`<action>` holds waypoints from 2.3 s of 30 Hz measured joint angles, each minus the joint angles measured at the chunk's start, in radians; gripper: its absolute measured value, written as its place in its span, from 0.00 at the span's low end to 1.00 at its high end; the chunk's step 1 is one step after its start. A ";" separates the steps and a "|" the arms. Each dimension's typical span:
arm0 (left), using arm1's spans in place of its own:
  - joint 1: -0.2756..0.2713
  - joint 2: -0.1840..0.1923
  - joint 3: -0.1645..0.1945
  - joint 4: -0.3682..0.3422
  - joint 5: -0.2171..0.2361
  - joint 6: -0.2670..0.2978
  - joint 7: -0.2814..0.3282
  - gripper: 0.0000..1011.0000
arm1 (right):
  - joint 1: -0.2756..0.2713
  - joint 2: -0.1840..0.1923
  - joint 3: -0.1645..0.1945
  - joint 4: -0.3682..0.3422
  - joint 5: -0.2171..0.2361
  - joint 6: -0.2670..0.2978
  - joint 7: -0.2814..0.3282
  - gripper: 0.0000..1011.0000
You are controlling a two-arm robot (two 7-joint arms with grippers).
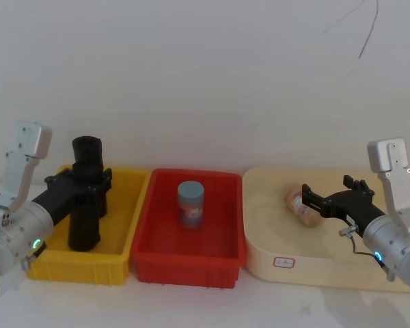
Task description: Pick up the garbage bag with the one hand and transfer it to the other hand.
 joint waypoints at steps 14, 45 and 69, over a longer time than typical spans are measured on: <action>0.000 0.000 0.000 0.000 0.000 0.000 0.000 0.56 | 0.000 0.000 0.000 0.000 0.000 0.000 0.000 0.99; -0.131 0.040 0.020 0.027 -0.071 0.138 -0.122 0.56 | 0.000 0.000 0.000 0.000 0.000 0.000 0.000 0.99; -0.186 0.052 -0.006 0.063 -0.187 0.110 -0.279 0.56 | 0.000 0.000 0.000 0.000 0.000 0.000 0.000 0.99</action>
